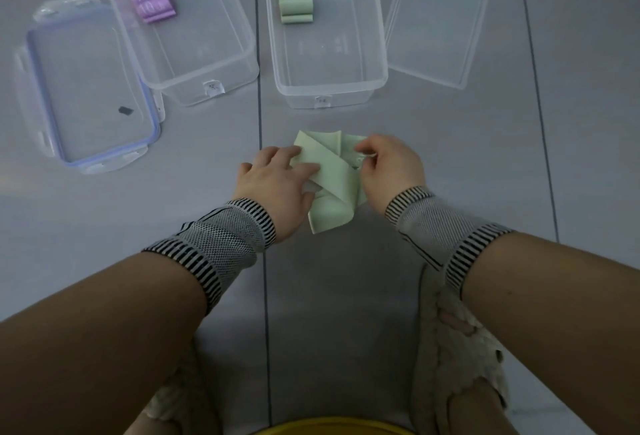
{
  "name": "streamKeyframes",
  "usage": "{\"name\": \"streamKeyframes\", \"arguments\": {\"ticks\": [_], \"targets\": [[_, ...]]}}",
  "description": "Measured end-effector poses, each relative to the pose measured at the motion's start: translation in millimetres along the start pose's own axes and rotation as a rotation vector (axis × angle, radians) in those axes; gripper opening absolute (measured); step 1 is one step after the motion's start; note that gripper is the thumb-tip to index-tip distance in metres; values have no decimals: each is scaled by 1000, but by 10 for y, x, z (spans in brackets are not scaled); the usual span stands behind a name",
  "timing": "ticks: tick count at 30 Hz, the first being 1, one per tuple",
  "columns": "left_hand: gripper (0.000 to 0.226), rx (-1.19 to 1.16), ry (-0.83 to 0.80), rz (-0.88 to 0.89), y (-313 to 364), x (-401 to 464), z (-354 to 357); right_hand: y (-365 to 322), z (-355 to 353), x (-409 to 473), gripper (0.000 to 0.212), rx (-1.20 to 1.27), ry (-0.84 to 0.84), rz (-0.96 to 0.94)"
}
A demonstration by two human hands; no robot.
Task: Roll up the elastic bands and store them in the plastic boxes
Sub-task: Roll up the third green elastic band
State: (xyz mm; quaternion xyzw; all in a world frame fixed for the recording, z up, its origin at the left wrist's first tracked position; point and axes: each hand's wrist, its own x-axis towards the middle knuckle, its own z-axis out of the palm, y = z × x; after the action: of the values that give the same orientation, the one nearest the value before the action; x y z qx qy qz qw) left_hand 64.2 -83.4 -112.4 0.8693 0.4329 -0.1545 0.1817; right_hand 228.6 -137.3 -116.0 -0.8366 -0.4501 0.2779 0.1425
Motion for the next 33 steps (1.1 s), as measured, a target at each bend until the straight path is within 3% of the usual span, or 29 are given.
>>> {"name": "streamKeyframes", "arguments": {"ticks": [6,11,13,18,22,27,29,32,33], "targets": [[50,10,-27,-23,-51,-58,10,-130,115,108,51,-214,-292,-58],[47,-41,12,-33,-72,-59,-66,-186,151,83,44,-308,-293,-75],[43,-120,76,-30,-65,-63,-116,-189,105,92,41,-167,-240,-62],[43,-408,265,-4,8,-44,-366,-344,-247,16,33,565,-96,74],[45,-746,206,-125,98,1,-520,-512,-421,-32,36,807,-90,31],[15,-792,314,-193,89,43,-536,-602,-365,-6,34,1025,-215,87],[16,-834,319,-200,60,35,-557,-574,-347,19,31,955,-121,92],[14,-975,302,-206,52,-4,-623,-472,-296,56,21,544,59,57],[15,-1020,296,-209,57,-16,-641,-437,-267,59,30,399,61,52]]}}
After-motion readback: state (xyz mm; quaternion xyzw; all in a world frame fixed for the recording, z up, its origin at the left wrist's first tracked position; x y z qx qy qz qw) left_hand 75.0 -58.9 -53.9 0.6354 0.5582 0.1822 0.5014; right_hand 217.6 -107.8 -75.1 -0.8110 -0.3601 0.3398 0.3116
